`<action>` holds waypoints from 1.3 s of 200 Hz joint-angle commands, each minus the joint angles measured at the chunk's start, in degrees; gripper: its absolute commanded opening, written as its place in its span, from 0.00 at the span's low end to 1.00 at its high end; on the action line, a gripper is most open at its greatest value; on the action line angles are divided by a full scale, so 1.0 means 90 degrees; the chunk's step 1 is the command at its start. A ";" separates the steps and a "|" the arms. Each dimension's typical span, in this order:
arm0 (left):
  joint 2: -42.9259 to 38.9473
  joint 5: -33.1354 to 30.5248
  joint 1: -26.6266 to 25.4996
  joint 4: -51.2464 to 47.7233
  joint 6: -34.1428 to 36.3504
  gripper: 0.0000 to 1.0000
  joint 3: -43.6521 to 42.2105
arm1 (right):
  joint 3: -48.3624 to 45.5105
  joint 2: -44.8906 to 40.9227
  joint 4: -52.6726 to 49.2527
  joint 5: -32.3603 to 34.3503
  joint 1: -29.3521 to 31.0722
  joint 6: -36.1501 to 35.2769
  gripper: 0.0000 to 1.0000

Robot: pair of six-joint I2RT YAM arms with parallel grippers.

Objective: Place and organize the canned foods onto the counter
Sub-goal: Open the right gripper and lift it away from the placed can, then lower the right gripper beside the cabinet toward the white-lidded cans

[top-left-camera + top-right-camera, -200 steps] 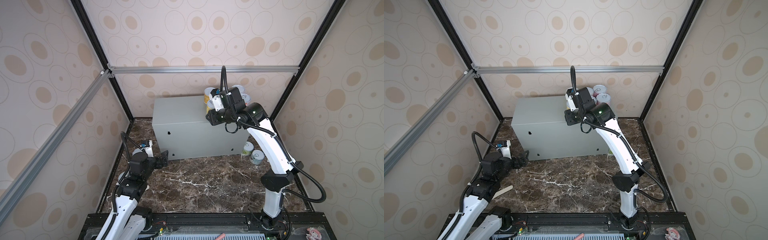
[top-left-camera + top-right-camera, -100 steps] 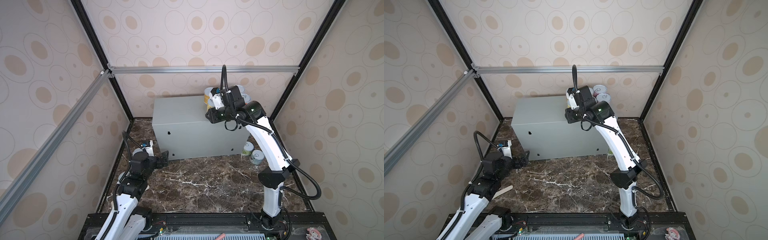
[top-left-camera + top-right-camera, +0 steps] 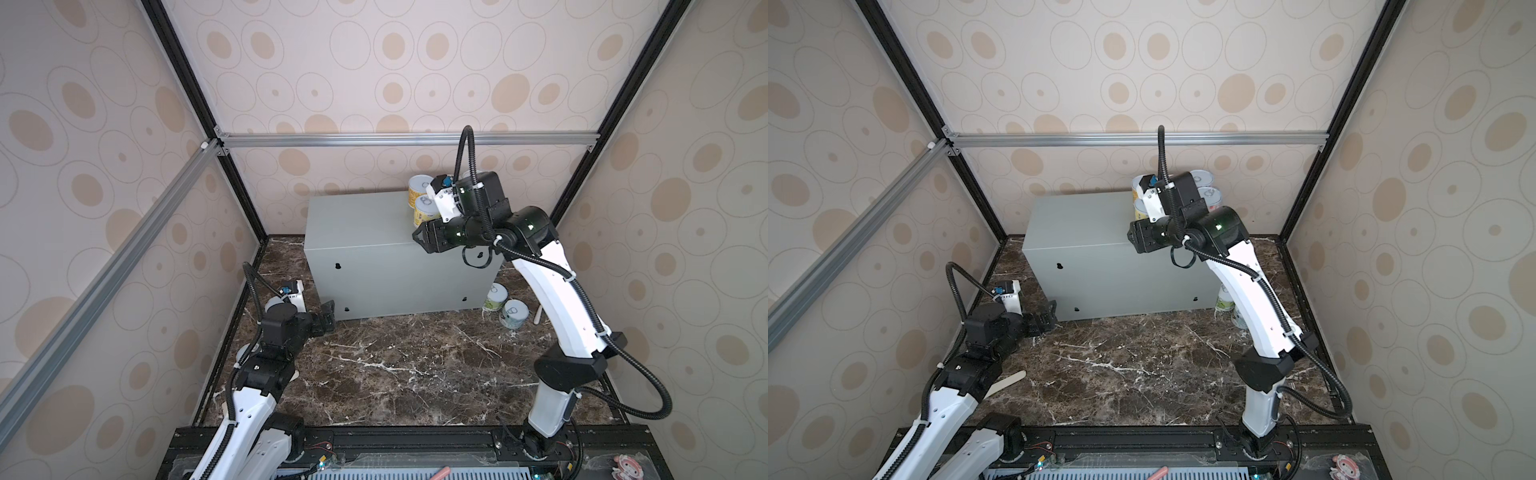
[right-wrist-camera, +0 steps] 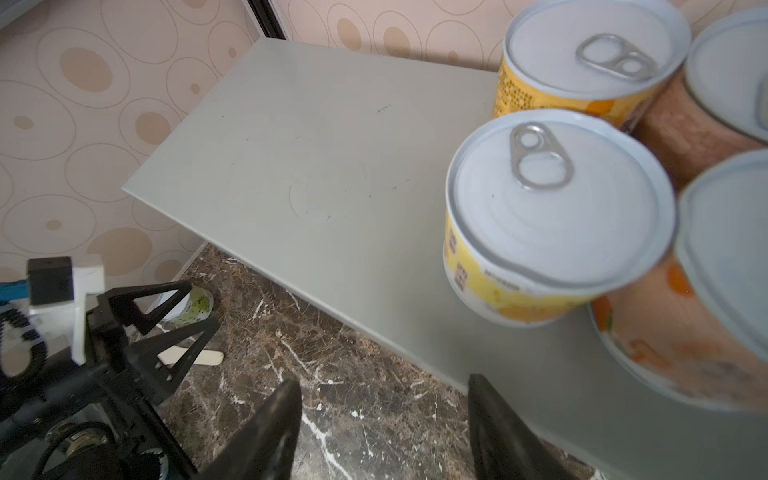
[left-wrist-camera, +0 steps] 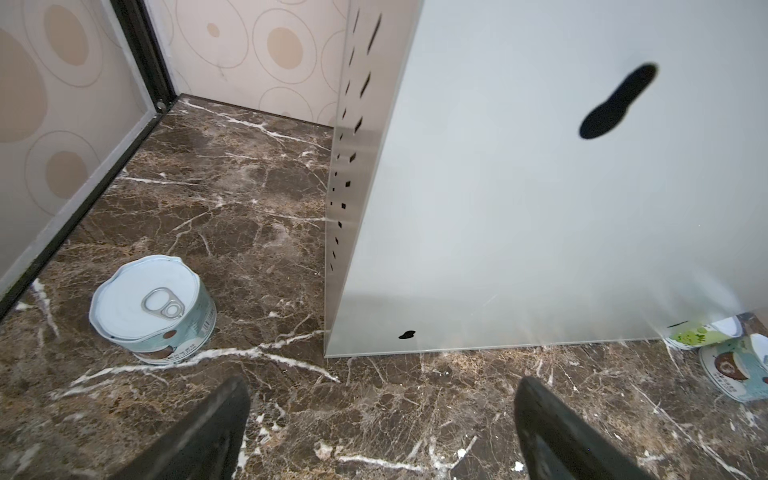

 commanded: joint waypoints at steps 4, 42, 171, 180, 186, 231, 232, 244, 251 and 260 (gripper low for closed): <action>0.0070 -0.0400 0.0016 -0.0242 -0.0180 0.99 0.0260 | -0.0705 -0.0764 -0.0020 0.0203 0.0076 -0.0111 0.72; 0.0011 -0.0458 0.0011 -0.0865 -0.0151 0.99 0.0717 | -0.2283 -0.1971 0.0341 0.0424 0.0077 -0.0037 0.79; -0.0302 0.0234 -0.0099 -0.1446 -0.0861 0.99 0.0548 | -0.7702 -0.5956 0.1419 0.1683 -0.0006 0.1177 1.00; -0.0302 0.0162 -0.0134 -0.1456 -0.0898 0.99 0.0550 | -0.7961 -0.6167 0.1388 0.1945 -0.0061 0.1348 1.00; -0.0287 0.0174 -0.0149 -0.1450 -0.0950 0.99 0.0544 | -0.8178 -0.6294 0.1380 0.2164 -0.0118 0.1451 1.00; -0.0253 0.0172 -0.0526 -0.0894 -0.1426 0.99 0.0004 | -0.9427 -0.6544 0.1731 0.1747 -0.1570 0.1848 0.99; -0.0258 0.0155 -0.0545 -0.0886 -0.1433 0.99 -0.0013 | -0.9463 -0.6539 0.1751 0.1718 -0.1611 0.1849 0.99; -0.0253 -0.0032 -0.0760 -0.0786 -0.1546 0.99 -0.0137 | -0.9764 -0.6478 0.2012 0.1347 -0.2105 0.1858 0.99; -0.0263 -0.0132 -0.0929 -0.0707 -0.1629 0.99 -0.0246 | -0.9907 -0.6407 0.2153 0.1181 -0.2300 0.1870 0.99; -0.0228 -0.0232 -0.1160 -0.0561 -0.1732 0.99 -0.0389 | -1.0033 -0.6322 0.2290 0.1093 -0.2663 0.1905 0.99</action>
